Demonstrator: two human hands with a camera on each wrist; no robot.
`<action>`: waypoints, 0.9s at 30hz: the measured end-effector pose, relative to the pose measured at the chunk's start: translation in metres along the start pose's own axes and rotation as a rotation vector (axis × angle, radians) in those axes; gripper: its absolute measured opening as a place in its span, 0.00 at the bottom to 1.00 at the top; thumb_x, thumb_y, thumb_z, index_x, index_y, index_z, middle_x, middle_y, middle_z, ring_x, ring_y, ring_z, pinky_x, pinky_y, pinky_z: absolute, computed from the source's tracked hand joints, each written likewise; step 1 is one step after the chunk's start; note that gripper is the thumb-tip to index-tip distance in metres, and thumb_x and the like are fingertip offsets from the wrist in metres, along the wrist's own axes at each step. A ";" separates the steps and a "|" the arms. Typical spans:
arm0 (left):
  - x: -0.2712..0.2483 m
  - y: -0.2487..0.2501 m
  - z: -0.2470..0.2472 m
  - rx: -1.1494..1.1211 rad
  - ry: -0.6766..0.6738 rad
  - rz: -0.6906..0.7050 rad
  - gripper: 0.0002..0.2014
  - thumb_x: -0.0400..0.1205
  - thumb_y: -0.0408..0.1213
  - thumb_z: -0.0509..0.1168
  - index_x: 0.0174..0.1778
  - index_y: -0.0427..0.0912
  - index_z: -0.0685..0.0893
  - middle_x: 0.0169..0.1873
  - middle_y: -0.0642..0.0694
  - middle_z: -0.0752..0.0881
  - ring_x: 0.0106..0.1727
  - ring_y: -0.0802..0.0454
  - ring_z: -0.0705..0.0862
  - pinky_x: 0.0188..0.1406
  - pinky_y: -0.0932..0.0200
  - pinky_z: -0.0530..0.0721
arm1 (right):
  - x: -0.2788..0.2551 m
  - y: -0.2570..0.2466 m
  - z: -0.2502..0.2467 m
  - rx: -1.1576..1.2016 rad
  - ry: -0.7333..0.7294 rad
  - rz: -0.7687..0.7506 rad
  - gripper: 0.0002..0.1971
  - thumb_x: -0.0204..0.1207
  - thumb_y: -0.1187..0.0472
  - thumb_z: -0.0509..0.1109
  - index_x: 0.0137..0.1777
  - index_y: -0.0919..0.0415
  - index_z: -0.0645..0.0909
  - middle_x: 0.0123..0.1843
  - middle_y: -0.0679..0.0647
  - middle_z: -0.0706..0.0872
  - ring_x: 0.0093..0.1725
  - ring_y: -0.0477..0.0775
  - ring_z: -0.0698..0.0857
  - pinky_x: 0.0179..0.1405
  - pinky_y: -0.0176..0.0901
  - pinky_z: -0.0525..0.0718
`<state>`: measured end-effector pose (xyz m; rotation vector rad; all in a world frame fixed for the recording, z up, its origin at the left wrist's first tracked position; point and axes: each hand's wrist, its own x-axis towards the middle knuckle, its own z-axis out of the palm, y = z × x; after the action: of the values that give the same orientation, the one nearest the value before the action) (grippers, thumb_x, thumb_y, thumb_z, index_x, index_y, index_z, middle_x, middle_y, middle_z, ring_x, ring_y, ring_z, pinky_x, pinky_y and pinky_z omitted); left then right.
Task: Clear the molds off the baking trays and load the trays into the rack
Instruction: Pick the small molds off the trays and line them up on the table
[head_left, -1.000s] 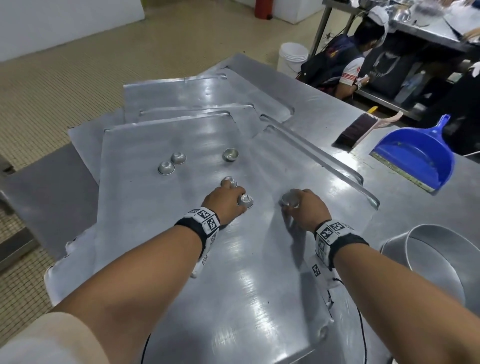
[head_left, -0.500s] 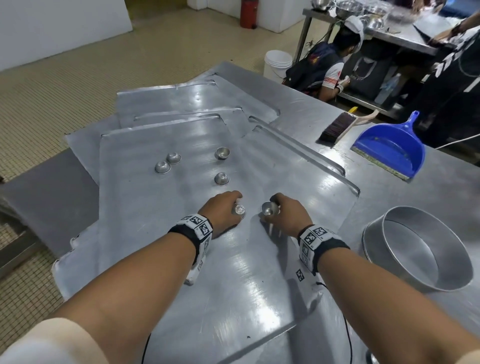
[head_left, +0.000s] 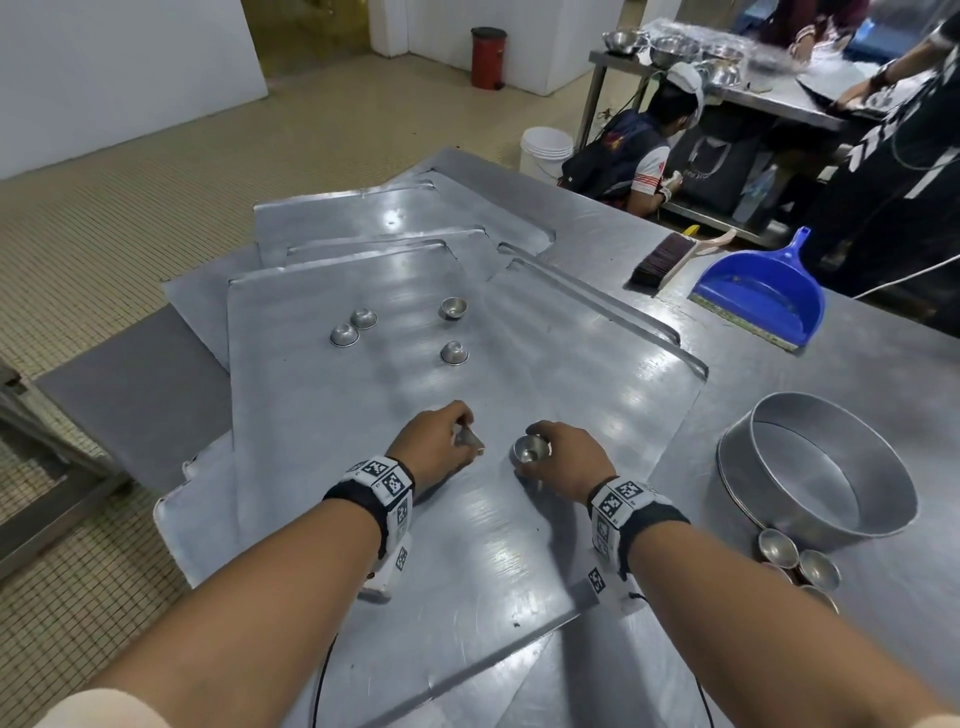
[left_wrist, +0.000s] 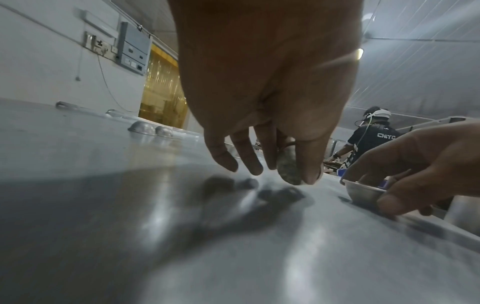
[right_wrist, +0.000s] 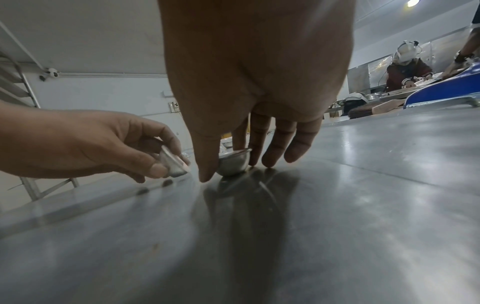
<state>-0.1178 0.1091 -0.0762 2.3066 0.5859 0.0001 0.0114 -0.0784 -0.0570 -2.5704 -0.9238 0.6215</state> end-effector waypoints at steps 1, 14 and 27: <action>-0.004 -0.003 0.001 0.018 0.005 -0.006 0.16 0.76 0.43 0.77 0.55 0.51 0.80 0.46 0.52 0.87 0.46 0.52 0.83 0.40 0.59 0.76 | -0.003 0.000 0.002 0.005 -0.002 0.002 0.31 0.69 0.46 0.82 0.72 0.50 0.81 0.65 0.53 0.87 0.63 0.57 0.85 0.61 0.49 0.83; -0.031 -0.009 0.000 0.048 0.000 -0.021 0.31 0.70 0.47 0.80 0.70 0.48 0.84 0.61 0.48 0.87 0.62 0.47 0.83 0.63 0.53 0.81 | -0.033 -0.006 0.015 -0.056 -0.019 0.021 0.29 0.69 0.47 0.81 0.70 0.50 0.80 0.61 0.51 0.87 0.60 0.56 0.85 0.58 0.47 0.84; -0.052 0.045 0.011 0.171 -0.117 0.109 0.27 0.74 0.54 0.78 0.65 0.44 0.85 0.57 0.47 0.81 0.56 0.47 0.81 0.58 0.52 0.81 | -0.086 0.010 -0.018 -0.108 -0.006 -0.020 0.23 0.72 0.45 0.80 0.64 0.50 0.82 0.58 0.50 0.88 0.56 0.55 0.85 0.54 0.47 0.83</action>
<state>-0.1439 0.0527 -0.0457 2.4821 0.4133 -0.1373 -0.0345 -0.1456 -0.0214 -2.6514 -1.0101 0.5888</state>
